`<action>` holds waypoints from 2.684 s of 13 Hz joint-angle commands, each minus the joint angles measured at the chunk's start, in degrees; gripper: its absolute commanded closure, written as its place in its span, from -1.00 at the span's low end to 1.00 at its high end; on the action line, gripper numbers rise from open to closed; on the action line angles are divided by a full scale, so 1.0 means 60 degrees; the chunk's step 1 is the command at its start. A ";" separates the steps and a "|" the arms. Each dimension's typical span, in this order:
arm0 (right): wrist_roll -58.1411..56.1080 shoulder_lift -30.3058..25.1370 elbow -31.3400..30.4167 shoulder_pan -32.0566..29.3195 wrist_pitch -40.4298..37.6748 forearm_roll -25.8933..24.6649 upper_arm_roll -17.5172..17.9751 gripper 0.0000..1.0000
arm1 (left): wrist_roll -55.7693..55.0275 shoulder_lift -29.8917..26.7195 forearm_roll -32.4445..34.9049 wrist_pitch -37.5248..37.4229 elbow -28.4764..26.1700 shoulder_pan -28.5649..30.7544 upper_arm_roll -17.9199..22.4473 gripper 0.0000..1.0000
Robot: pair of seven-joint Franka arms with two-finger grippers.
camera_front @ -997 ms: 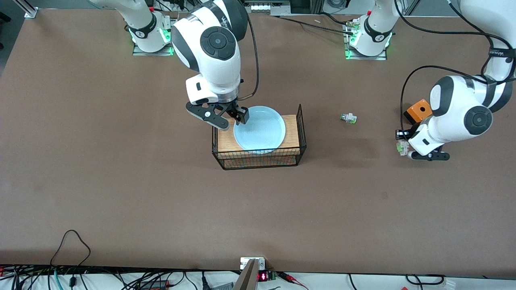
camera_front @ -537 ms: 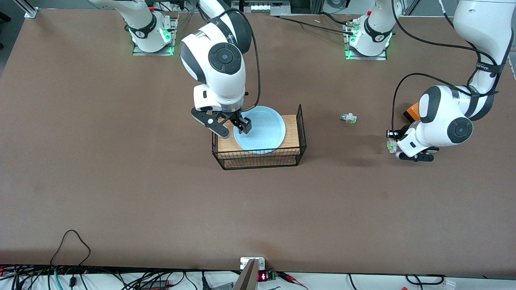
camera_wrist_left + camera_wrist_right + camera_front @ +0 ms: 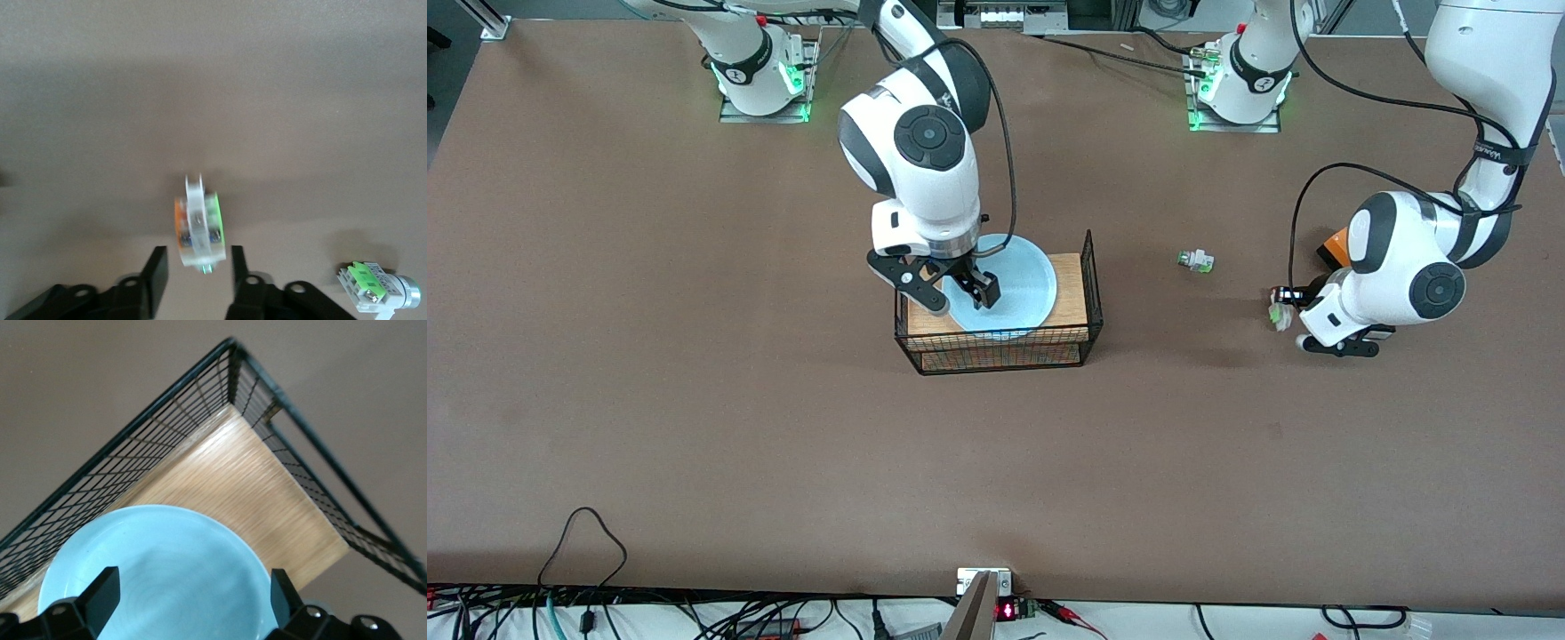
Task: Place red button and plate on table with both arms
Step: 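Release the button with the left gripper while the right gripper grips plate, then close the right gripper on the rim of the blue plate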
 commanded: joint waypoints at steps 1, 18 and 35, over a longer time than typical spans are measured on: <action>0.0170 0.0107 0.0036 0.0151 0.0264 0.0225 -0.0006 -1.00 | 0.0172 -0.0114 -0.0147 -0.0020 0.0069 -0.0014 0.0012 -1.00; -0.0870 0.0195 -0.0228 0.0327 -0.1260 0.0195 -0.0035 -0.90 | -0.0385 -0.1667 -0.0543 -0.5279 0.5342 -0.0248 -0.0134 -1.00; -0.1690 0.0092 0.1105 0.0004 -0.3119 0.0225 -0.0108 -0.96 | -0.0210 -0.1667 -0.0089 -0.5118 0.6207 -0.0219 -0.0207 -1.00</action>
